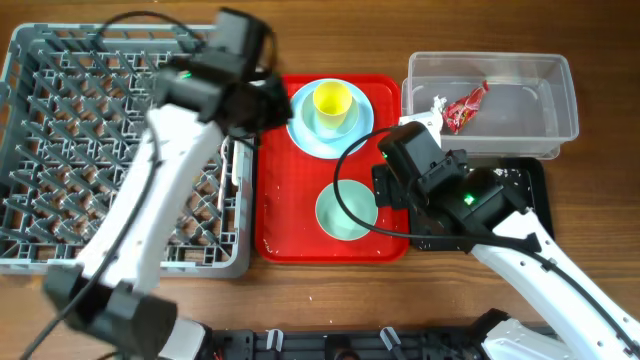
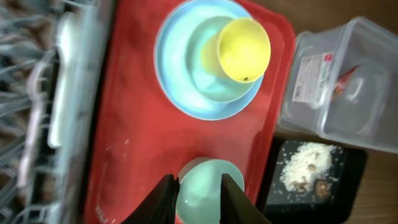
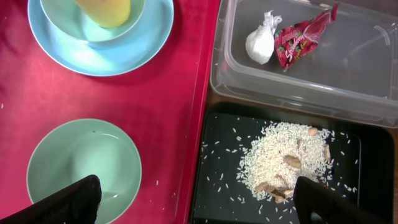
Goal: Sort waste into correct bins and load items into the dishwasher rack
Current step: 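Reach the left gripper to the yellow cup and grasp it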
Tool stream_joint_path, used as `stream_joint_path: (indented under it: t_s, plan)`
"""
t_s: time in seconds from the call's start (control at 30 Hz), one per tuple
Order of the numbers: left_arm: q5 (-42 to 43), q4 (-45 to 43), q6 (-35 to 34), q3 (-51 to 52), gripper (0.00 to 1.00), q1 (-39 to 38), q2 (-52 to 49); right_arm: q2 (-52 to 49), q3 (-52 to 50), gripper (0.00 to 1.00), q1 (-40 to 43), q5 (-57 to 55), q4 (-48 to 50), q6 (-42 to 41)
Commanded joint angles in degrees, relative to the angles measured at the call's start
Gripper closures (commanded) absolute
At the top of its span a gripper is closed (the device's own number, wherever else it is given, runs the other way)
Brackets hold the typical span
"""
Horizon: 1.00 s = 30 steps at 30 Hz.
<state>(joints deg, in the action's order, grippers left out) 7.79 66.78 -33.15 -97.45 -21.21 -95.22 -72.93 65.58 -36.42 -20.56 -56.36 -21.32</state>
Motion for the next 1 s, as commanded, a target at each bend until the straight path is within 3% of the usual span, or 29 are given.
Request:
stream_joint_path:
  t_s: [0.0,0.2,0.33,0.37,0.53,0.97]
  plan:
    - [-0.87,-3.54,-0.15,-0.72,0.74,-3.85,-5.51,-0.48,0.61,0.0,0.17,0.15,0.2,0.31]
    - [-0.87,-16.41,-0.09,-0.72,0.75,-8.17,-8.48,-0.48,0.61,0.0,0.17,0.15,0.2,0.31]
    - [-5.18,-26.29,-0.11,-0.7,0.68,-11.02,-12.07,-0.48,0.61,0.0,0.17,0.15,0.2,0.28]
    - [-5.55,-29.68,1.86,-0.7,0.72,-11.5,-13.99,-0.48,0.61,0.0,0.17,0.15,0.17,0.31]
    - [-5.97,-32.11,8.9,-0.7,0.73,-12.28,-18.93,-0.48,0.61,0.0,0.17,0.15,0.17,0.28]
    - [-9.2,-32.41,8.98,-0.7,0.79,-12.28,-26.95,-0.48,0.61,0.0,0.17,0.15,0.22,0.28]
